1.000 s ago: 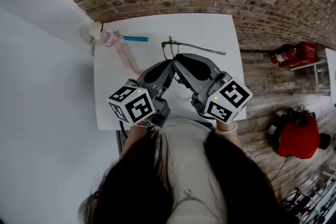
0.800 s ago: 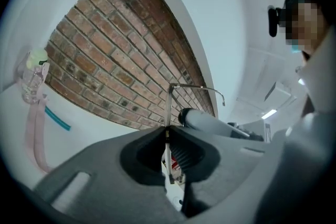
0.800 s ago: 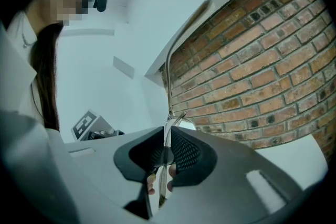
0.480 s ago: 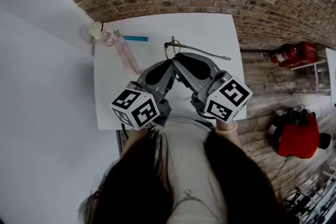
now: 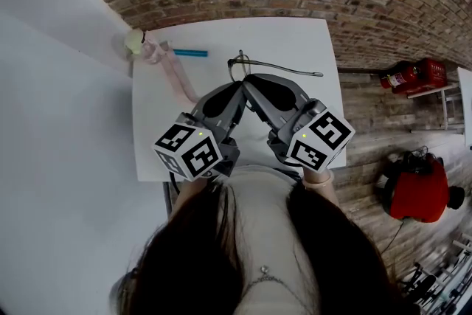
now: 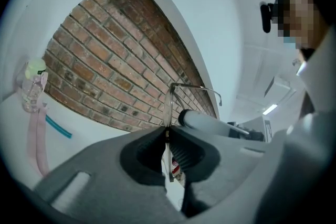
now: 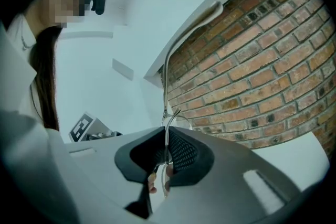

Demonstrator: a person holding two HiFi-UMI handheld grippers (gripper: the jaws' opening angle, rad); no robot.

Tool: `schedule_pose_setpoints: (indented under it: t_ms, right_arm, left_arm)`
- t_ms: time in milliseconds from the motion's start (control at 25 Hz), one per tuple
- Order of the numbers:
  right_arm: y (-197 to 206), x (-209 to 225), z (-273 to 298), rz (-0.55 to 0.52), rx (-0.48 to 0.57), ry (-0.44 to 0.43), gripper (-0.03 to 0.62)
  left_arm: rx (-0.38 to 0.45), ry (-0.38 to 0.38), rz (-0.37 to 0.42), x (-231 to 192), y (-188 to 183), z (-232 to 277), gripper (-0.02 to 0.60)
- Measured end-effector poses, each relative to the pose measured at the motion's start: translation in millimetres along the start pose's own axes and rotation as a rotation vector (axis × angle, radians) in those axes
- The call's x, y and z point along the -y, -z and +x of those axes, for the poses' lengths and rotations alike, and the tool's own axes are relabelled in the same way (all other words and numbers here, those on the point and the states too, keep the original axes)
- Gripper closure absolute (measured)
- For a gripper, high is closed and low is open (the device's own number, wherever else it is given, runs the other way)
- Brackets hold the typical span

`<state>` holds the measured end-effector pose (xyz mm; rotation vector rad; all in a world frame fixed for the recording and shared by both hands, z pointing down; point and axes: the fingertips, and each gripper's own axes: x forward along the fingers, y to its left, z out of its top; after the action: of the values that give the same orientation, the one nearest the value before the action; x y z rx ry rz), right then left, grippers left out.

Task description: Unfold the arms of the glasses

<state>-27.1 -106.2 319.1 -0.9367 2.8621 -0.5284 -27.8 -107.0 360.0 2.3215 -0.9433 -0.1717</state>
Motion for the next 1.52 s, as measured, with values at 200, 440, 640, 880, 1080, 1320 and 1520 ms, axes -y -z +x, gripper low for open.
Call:
schedule_pose_setpoints:
  t_ms: [200, 440, 640, 880, 1080, 1320, 1520]
  right_arm:
    - [-4, 0, -2, -0.004, 0.014, 0.003, 0.576]
    - [-6, 0, -4, -0.006, 0.025, 0.005, 0.576]
    - [-10, 0, -5, -0.008, 0.037, 0.009, 0.576]
    - [-13, 2, -9, -0.006, 0.052, 0.017, 0.574]
    - [-16, 3, -11, -0.005, 0.061, 0.022, 0.573]
    - [-19, 5, -14, -0.002, 0.071, 0.03, 0.572]
    - [-21, 7, -18, 0.006, 0.085, 0.035, 0.572]
  left_arm:
    - [0.011, -0.004, -0.025, -2, -3, -1, 0.56]
    - [0.017, -0.003, -0.046, -4, -4, -2, 0.56]
    - [0.025, -0.001, -0.078, -6, -6, -3, 0.56]
    - [0.033, -0.002, -0.11, -9, -8, -3, 0.56]
    - [0.039, -0.005, -0.135, -11, -9, -3, 0.56]
    - [0.047, -0.006, -0.171, -14, -10, -3, 0.56]
    - [0.058, -0.01, -0.201, -18, -12, -4, 0.56]
